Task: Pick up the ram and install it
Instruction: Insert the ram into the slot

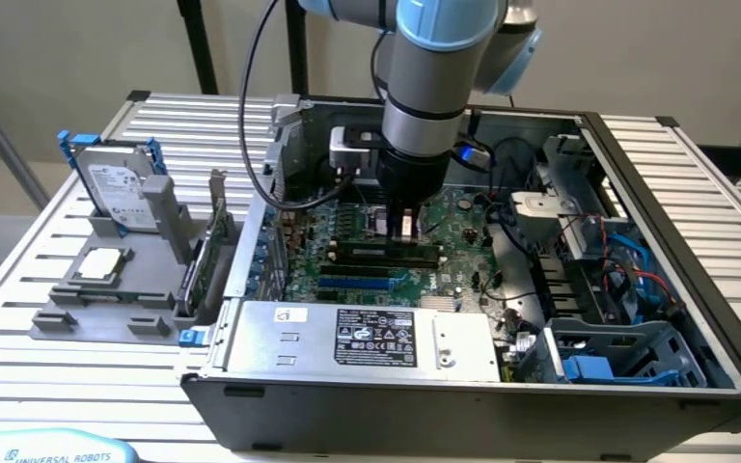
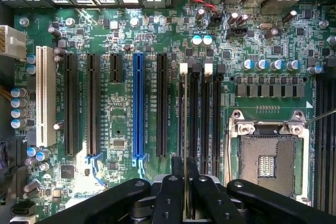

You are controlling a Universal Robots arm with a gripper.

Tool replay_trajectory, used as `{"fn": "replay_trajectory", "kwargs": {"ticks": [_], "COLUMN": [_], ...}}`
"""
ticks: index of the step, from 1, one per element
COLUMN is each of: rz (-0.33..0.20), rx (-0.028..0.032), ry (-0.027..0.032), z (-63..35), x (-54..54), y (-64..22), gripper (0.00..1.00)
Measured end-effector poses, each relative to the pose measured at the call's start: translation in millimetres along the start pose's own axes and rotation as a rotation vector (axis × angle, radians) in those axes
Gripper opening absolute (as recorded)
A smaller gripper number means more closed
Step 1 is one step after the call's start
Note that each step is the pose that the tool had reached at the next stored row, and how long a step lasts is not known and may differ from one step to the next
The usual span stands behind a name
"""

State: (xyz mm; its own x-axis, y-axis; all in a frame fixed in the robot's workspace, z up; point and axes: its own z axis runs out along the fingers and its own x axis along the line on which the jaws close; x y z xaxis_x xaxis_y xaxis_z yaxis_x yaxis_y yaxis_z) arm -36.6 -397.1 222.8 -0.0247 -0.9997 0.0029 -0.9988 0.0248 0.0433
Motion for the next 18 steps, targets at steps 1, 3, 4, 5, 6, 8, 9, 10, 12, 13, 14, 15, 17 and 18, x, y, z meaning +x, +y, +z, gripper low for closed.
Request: {"fn": "replay_trajectory", "kwargs": {"ticks": [1, 3, 4, 5, 6, 8, 9, 10, 12, 13, 14, 15, 17, 18], "rz": [0.0, 0.0, 0.0, 0.0, 0.0, 0.0, 0.0, 0.0, 0.0, 0.0, 0.0, 0.0, 0.0, 0.0], "rx": [0.0, 0.0, 0.0, 0.0, -0.0001, -0.0001, 0.0, 0.0, 0.0, 0.0, 0.0001, 0.0001, 0.0, -0.0001], "ry": [0.0001, 0.0004, 0.0004, 0.0004, 0.0006, 0.0006, 0.0004, 0.0005, 0.0005, 0.0003, 0.0001, -0.0006, -0.0033, -0.0047], "z": [0.3, 0.9, 1.2, 1.4, 1.5, 1.7, 1.9, 1.9, 1.9, 1.8, 1.2, -0.1, -4.6, -7.1], "x": [0.0, 0.0, 0.0, 0.0, 0.0, 0.0, 0.0, 0.0, 0.0, 0.0, 0.0, 0.0, 0.0, 0.1], "y": [0.0, -0.1, -0.1, -0.1, -0.1, -0.1, -0.1, 0.0, 0.0, 0.0, 0.0, 0.0, 0.2, 0.3], "gripper": [0.13, 0.13, 0.13, 0.13, 0.13, 0.13, 0.13, 0.15, 0.15, 0.22, 0.22, 0.22, 0.22, 0.22]}}
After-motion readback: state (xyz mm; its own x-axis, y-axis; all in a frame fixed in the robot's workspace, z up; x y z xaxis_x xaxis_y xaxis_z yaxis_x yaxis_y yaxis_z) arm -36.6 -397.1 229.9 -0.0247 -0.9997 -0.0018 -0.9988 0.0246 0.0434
